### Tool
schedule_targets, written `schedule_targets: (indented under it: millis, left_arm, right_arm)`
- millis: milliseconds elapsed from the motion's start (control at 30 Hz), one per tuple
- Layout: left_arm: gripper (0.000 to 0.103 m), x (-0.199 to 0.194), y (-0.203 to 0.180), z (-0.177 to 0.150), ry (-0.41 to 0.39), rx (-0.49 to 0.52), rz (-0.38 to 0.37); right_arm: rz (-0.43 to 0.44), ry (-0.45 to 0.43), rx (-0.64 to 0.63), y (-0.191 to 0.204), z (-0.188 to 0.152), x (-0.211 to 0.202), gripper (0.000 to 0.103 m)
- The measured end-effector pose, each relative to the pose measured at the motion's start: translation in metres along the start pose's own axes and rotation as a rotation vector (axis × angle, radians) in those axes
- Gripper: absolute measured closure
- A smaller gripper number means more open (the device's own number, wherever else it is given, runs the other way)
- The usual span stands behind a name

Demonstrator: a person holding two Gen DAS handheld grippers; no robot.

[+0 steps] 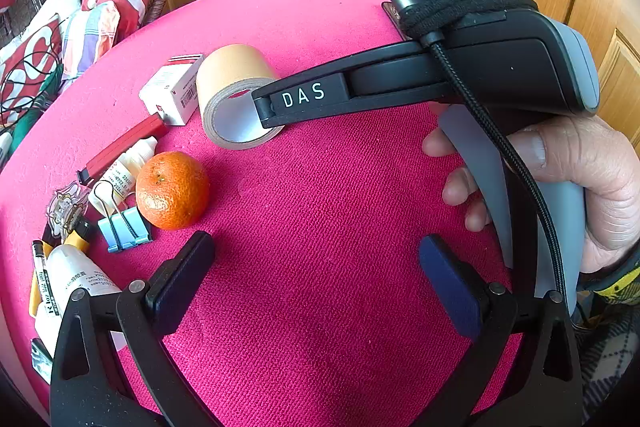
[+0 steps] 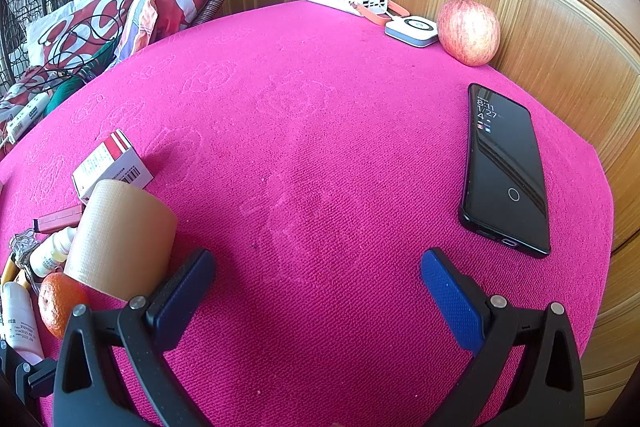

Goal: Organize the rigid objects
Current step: 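Grasp the red gold-banded cylinder with left tool while right tool grasps brown tape roll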

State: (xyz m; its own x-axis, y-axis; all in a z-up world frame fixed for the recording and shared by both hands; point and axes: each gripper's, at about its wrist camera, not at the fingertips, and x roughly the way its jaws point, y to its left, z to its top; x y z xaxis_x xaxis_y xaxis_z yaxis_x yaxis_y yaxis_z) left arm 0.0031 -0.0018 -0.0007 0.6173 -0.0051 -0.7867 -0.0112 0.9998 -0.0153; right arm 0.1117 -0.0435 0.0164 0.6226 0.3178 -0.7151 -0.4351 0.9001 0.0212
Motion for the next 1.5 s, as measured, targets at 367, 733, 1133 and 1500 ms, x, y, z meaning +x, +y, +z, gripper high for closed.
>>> schedule_targets:
  millis: [367, 733, 1133, 1500]
  left_arm:
    - [0.0, -0.021, -0.002, 0.0, 0.013, 0.004, -0.012]
    - [0.0, -0.144, 0.067, -0.028, -0.255, -0.223, 0.175]
    - [0.0, -0.2, 0.111, -0.121, -0.241, -0.465, 0.335]
    - [0.0, -0.15, 0.076, -0.139, -0.092, -0.369, 0.192]
  right_arm:
    - [0.0, 0.0, 0.0, 0.0, 0.0, 0.0, 0.0]
    - [0.0, 0.001, 0.0, 0.0, 0.0, 0.0, 0.0]
    - [0.029, -0.014, 0.009, 0.0, 0.0, -0.004, 0.0]
    - [0.371, -0.085, -0.086, -0.004, 0.025, -0.043, 0.0]
